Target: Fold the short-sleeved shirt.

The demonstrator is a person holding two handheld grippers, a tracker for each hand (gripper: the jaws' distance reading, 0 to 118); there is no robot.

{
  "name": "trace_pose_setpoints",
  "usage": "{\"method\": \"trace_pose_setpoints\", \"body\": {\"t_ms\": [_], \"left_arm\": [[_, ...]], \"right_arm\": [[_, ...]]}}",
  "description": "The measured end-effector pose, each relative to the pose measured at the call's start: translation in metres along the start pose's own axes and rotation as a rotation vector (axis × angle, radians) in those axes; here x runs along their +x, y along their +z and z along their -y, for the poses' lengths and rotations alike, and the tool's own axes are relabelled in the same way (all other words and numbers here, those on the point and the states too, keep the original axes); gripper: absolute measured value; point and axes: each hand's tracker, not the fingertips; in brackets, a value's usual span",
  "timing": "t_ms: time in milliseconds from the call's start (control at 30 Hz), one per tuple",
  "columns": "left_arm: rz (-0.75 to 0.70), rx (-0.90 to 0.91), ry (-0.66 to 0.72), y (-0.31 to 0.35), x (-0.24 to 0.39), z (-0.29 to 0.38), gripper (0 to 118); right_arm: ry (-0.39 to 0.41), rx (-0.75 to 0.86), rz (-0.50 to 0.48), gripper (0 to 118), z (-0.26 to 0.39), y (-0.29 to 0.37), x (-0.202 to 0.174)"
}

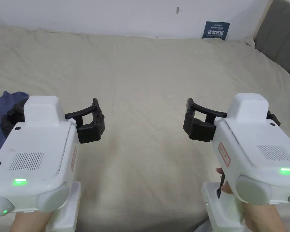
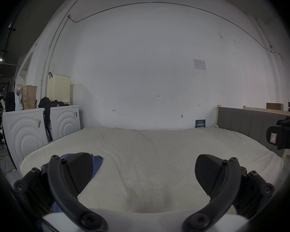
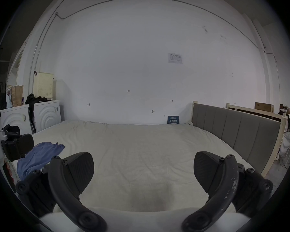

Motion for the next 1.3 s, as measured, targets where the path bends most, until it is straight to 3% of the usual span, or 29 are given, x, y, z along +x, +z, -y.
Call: {"method": "trace_pose_setpoints", "body": {"t_ms": [233, 267, 333, 400, 500, 533, 600, 1300], "left_arm": [[0.003, 0.002, 0.0, 0.0011, 0.001, -0.0007, 118], [0.007, 0.001, 0.0, 0.0016, 0.0011, -0.0009, 113], [0.006, 0.009, -0.011, 0.004, 0.0025, -0.0011, 74], [0.001, 0.008, -0.028, 0.0044, 0.004, -0.0023, 28], [0.004, 0.006, -0.032, 0.0046, 0.0043, -0.0037, 0], [0.005, 0.007, -0.029, 0.0051, 0.0044, -0.0044, 0], [0.008, 0.006, -0.026, 0.0058, 0.0041, -0.0057, 0], [0.016, 0.002, -0.025, 0.0078, 0.0039, -0.0064, 0]], "right_arm": [[0.009, 0.001, -0.003, 118, 0.0002, 0.0008, 0.0001], [0.011, 0.002, -0.004, 117, 0.0, 0.001, -0.0002], [0.028, 0.01, -0.008, 99, -0.0005, 0.0019, -0.0012], [0.039, 0.017, -0.004, 66, -0.0014, 0.0026, -0.0027], [0.033, 0.012, -0.003, 10, -0.0035, 0.002, -0.0029], [0.024, 0.01, 0.002, 4, -0.004, 0.0017, -0.0029], [0.003, 0.003, 0.007, 2, -0.005, 0.0017, -0.0022], [-0.008, -0.028, -0.022, 1, -0.004, 0.001, -0.0008]]}}
